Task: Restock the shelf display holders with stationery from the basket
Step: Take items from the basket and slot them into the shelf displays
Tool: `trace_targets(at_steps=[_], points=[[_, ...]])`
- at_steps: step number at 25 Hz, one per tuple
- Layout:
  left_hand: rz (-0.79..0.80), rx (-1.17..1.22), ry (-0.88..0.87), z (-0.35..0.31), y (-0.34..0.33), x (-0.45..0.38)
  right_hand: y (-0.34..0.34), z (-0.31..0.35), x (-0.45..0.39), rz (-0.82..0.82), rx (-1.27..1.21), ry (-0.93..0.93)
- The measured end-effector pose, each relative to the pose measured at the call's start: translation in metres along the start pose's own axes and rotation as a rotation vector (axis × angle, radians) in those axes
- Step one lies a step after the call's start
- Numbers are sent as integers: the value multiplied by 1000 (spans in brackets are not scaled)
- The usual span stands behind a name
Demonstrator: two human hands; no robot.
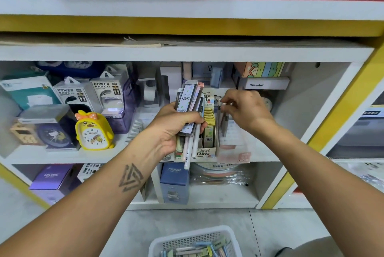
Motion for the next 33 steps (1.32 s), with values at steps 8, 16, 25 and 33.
trace_targets(at_steps=[8, 16, 25, 33], points=[[25, 6, -2, 0, 1, -1, -11, 6, -3, -56, 240, 96], [95, 5, 23, 2, 2, 1, -4, 11, -3, 133, -703, -334], [86, 8, 24, 3, 3, 2, 5, 26, 12, 199, -850, -333], [106, 30, 15, 2, -1, 5, -5, 39, 9, 226, -926, -340]])
Point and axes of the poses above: each hand's wrist, its own x-axis away from the middle knuckle, its own y-axis out of the back of the hand, z = x × y, the point moved 3 cm from there along -x, towards the middle knuckle, and after that the axes turned 11 degrees about x, right-handed, at the moved point
